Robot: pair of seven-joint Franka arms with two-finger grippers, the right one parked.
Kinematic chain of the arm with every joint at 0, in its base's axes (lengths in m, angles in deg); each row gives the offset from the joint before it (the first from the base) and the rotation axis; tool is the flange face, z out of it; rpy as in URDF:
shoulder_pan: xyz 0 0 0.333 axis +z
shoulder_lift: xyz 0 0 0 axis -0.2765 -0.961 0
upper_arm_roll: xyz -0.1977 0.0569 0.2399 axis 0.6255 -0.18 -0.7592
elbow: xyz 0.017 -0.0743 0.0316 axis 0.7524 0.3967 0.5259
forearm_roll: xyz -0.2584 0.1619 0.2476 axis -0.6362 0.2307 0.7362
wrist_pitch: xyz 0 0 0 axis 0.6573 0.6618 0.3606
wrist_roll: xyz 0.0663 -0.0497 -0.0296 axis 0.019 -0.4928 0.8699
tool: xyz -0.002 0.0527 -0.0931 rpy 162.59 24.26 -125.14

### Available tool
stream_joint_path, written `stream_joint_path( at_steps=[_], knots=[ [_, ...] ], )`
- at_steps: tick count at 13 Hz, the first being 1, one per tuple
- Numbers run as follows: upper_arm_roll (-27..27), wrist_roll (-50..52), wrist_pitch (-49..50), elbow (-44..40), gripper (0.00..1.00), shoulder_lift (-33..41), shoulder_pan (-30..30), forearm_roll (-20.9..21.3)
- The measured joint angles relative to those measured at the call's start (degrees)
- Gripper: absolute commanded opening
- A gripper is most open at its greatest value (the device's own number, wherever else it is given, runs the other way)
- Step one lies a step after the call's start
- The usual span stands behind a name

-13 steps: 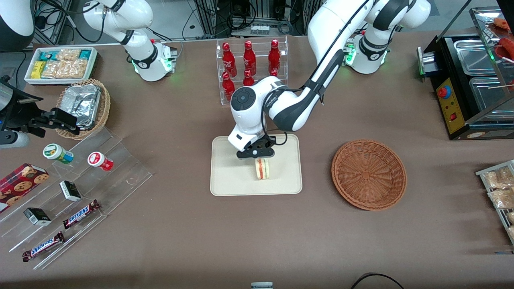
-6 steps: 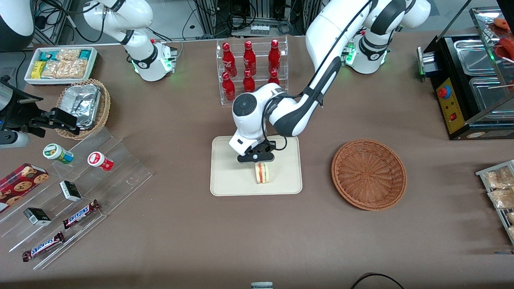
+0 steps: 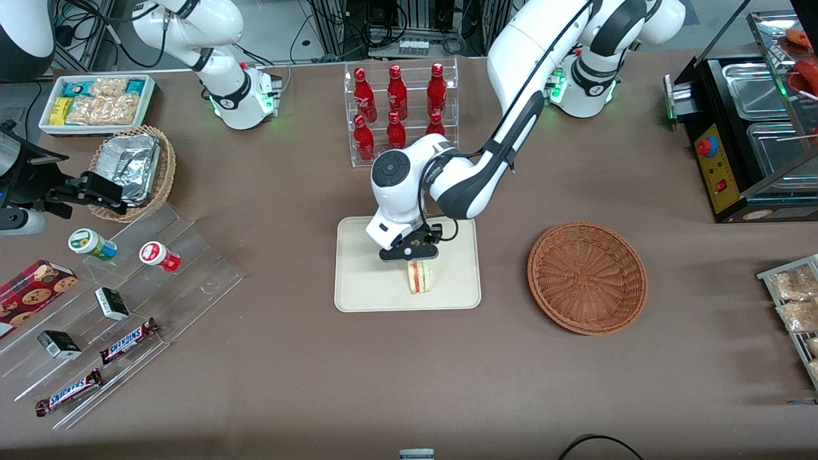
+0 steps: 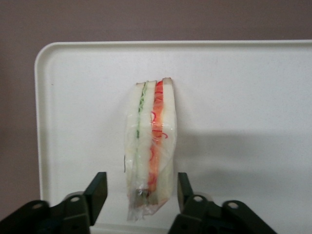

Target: Place sandwich from basket to tray

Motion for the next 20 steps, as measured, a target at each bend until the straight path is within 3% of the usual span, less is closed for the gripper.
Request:
stream_joint_path(
  at_steps=[4,10,20],
  knots=[
    [-0.3,0.0,10.2,-1.5,1.00,7.8,2.2,-2.3],
    [-0.6,-5.9,24.1,-1.4,1.00,20.4,11.4,-5.3],
    [-1.0,-32.3,35.5,-1.1,1.00,30.0,30.5,-6.3]
  ],
)
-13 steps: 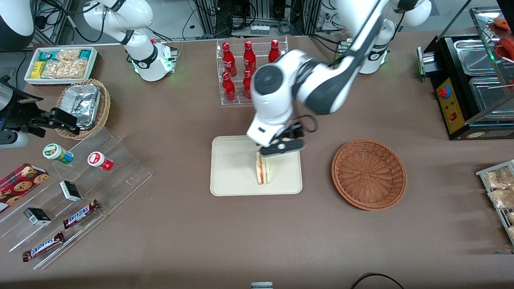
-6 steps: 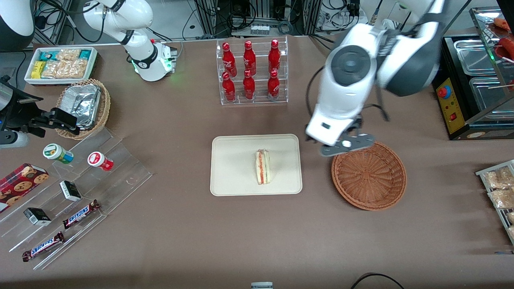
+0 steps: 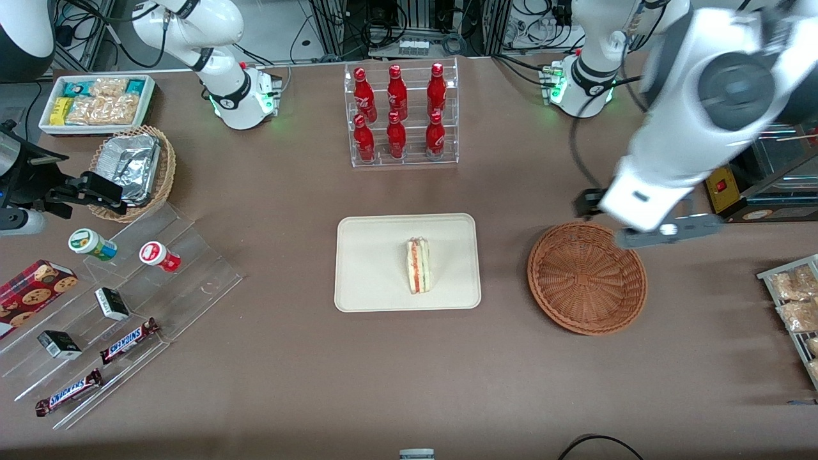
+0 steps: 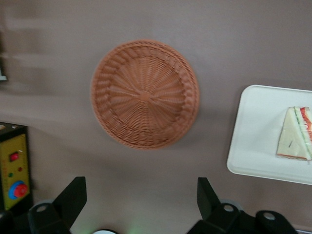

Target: Place sandwich from basket to tray

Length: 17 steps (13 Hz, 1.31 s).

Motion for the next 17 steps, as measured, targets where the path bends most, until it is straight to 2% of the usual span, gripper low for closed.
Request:
stream_joint_path(
  at_steps=[3,7,10,17],
  knots=[
    [-0.8,-14.0,1.7,1.7,1.00,3.7,7.4,-1.0],
    [-4.6,-23.7,0.5,7.7,1.00,8.5,8.9,-1.4],
    [-4.9,-24.8,-2.1,11.0,1.00,10.6,8.8,-1.7],
    [-5.0,-23.4,-3.0,11.2,1.00,11.4,8.9,-2.8]
  ],
)
